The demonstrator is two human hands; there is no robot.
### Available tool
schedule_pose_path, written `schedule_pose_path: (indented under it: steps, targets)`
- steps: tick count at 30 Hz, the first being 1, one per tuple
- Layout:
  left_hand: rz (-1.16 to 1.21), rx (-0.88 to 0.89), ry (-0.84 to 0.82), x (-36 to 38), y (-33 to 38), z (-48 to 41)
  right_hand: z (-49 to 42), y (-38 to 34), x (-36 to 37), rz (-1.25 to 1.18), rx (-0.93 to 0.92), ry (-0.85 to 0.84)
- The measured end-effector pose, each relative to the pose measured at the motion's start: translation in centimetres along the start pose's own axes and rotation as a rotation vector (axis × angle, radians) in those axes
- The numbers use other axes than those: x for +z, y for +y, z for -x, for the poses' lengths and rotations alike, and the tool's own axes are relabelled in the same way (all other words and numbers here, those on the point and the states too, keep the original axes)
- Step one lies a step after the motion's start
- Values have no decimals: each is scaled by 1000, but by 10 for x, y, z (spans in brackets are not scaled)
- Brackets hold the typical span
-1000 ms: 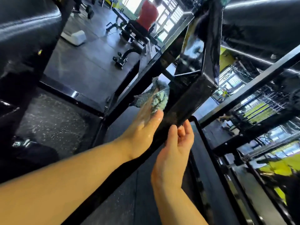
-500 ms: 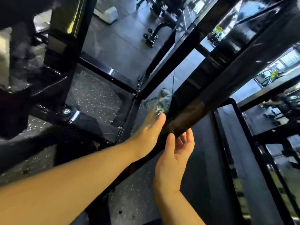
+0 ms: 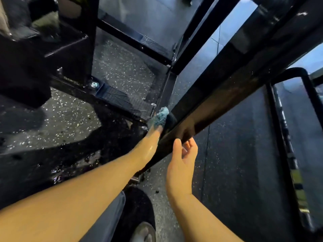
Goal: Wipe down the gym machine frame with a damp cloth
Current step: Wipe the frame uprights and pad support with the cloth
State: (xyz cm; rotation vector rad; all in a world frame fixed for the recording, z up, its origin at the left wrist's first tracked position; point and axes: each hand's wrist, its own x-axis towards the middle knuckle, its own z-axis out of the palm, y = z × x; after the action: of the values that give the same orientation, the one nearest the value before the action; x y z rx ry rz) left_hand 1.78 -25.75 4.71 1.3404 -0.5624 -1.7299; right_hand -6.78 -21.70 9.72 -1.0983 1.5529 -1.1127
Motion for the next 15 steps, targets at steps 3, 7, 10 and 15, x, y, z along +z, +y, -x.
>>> schedule_pose_path:
  steps: [3, 7, 10, 15]
  targets:
    - [291, -210, 170, -9, -32, -9, -4, 6, 1, 44, 69, -31]
    - [507, -513, 257, -19, -53, -36, -10, 13, -6, 107, 154, -90]
    - [333, -506, 182, -15, -57, -35, -10, 15, -11, 128, 181, -107]
    - [88, -303, 195, -20, -60, -22, -12, 18, -13, 91, 191, -121]
